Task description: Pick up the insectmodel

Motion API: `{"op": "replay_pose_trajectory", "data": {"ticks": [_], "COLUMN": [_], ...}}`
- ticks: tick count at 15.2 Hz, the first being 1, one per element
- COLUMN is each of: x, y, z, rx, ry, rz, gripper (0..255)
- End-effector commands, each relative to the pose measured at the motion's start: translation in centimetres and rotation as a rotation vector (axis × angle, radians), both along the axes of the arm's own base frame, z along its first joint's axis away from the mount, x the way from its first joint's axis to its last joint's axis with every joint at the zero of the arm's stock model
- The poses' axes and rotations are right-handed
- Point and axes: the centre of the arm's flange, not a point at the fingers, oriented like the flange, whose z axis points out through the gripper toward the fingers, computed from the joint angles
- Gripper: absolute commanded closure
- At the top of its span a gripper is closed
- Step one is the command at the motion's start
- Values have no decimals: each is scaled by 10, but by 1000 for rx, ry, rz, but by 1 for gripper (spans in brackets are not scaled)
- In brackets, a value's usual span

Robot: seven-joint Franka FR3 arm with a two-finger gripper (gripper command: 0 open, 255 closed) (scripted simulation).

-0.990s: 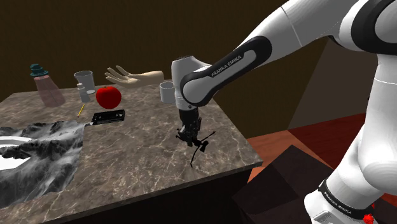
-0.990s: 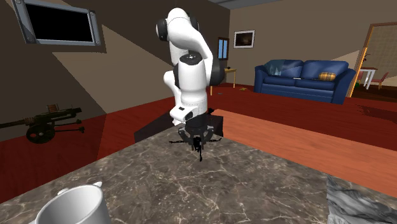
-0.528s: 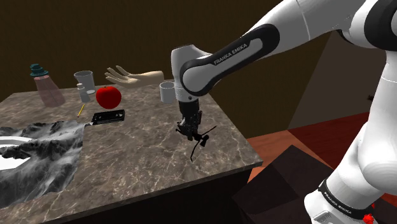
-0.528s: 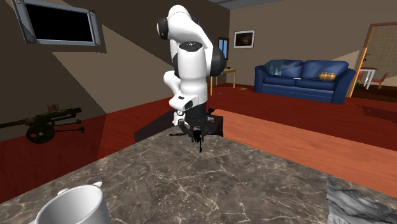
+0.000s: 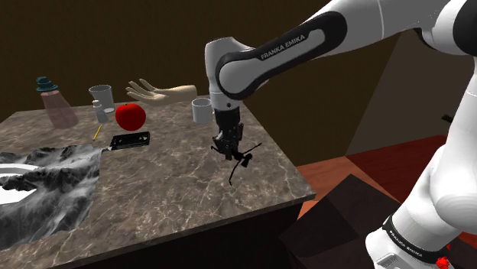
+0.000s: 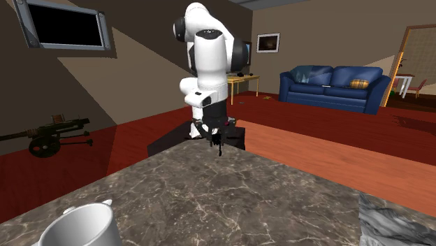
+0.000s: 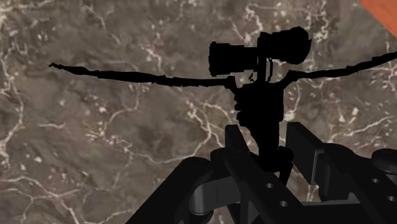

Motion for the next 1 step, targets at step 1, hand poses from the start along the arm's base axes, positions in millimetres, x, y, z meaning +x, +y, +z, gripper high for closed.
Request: {"op": "replay_pose_trajectory", "data": {"ticks": [1], "x": [1], "y": [1], "z": [4], "rx": [0], "ry": [0], "rz": [0], "gripper": [255]}}
